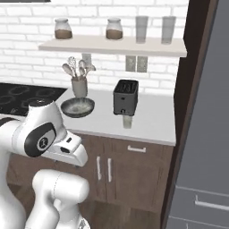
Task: Grab a lemon wedge from the fridge and one ice cube from the ice bowl, and put them in the glass of lemonade.
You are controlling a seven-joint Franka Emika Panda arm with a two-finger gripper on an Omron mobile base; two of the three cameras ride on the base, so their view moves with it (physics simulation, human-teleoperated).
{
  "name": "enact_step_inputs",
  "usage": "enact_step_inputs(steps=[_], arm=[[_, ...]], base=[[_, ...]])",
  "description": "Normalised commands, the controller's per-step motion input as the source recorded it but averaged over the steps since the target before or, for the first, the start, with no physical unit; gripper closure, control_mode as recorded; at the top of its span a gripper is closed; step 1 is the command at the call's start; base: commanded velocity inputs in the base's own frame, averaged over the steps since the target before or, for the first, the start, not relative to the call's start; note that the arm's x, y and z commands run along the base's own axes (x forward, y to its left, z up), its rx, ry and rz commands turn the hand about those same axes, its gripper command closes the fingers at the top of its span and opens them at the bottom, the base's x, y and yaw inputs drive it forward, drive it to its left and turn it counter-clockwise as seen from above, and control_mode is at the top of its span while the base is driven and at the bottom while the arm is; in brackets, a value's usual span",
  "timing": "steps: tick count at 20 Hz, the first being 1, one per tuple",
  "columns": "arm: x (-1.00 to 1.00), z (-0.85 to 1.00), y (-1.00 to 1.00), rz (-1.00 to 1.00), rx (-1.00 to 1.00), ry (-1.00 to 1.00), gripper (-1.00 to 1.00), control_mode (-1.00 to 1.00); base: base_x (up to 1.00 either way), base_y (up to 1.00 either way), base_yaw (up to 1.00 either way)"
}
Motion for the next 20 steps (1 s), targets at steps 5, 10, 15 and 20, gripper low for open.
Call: enact_step_inputs(steps=[5,10,15,20], arm=[[0.00,0.00,0.00,0.00,0.00,0.00,-1.00,1.00],[0.00,0.00,0.00,0.00,0.00,0.00,-1.00,1.00],[0.00,0.00,0.00,0.00,0.00,0.00,-1.00,1.00],[0.00,0.00,0.00,0.00,0.00,0.00,-1.00,1.00]], base=[[-0.90,-0.44,0.03],[-0.39,-0.92,0.00],[-0.20,-0.94,0.00],[-0.08,-0.99,0.00]])
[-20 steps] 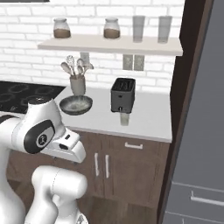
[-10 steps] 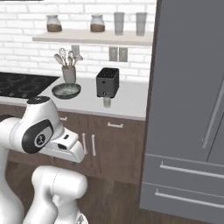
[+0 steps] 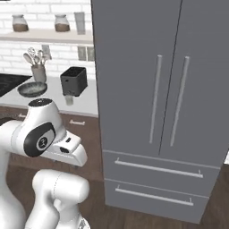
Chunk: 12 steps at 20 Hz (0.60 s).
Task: Grab a lemon wedge from the fridge and one ice cube from the ice bowl, and put them in the glass of lemonade.
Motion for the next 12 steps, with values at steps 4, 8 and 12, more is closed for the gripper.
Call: enact_step_inputs(steps=[4,8,12], arm=[[0.00,0.00,0.00,0.00,0.00,0.00,-1.00,1.00],[0.00,0.00,0.00,0.00,0.00,0.00,-1.00,1.00],[0.00,0.00,0.00,0.00,0.00,0.00,-1.00,1.00]], base=[[-0.10,-1.00,0.01],[-0.15,-0.87,0.01],[-0.16,-0.57,0.00]])
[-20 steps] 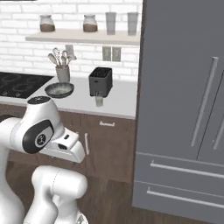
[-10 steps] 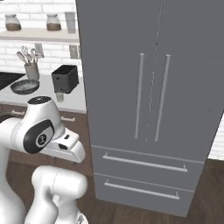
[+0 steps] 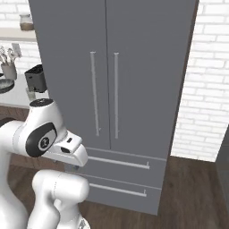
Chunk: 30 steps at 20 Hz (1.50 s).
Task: Grab a lemon wedge from the fridge and one ice cube from the ice bowl, and put them in the glass of lemonade.
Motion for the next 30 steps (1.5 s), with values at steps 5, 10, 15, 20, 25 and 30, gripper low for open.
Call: enact_step_inputs(steps=[5,10,15,20,25,30], arm=[[0.00,0.00,0.00,0.00,0.00,0.00,-1.00,1.00],[0.00,0.00,0.00,0.00,0.00,0.00,-1.00,1.00],[0.00,0.00,0.00,0.00,0.00,0.00,-1.00,1.00],[0.00,0.00,0.00,0.00,0.00,0.00,-1.00,1.00],[0.06,0.00,0.00,0.00,0.00,0.00,-1.00,-1.00],[0.11,0.00,0.00,0.00,0.00,0.00,-1.00,-1.00]], base=[[-0.20,0.00,0.00],[-0.19,0.45,0.00],[-0.34,0.12,0.00],[-0.10,-0.14,0.00],[0.00,0.00,0.00],[0.00,0.00,0.00]])
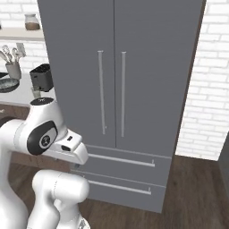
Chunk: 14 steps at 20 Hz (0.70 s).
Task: Grab a lemon wedge from the fridge and one ice cube from the ice bowl, and put them in the glass of lemonade.
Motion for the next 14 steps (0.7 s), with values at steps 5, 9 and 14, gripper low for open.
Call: enact_step_inputs(steps=[5,9,14], arm=[[0.14,0.00,0.00,0.00,0.00,0.00,-1.00,-1.00],[0.16,0.00,0.00,0.00,0.00,0.00,-1.00,-1.00],[0.23,0.00,0.00,0.00,0.00,-0.04,-1.00,-1.00]], base=[[0.00,0.00,0.00],[0.00,0.00,0.00],[0.00,0.00,0.00]])
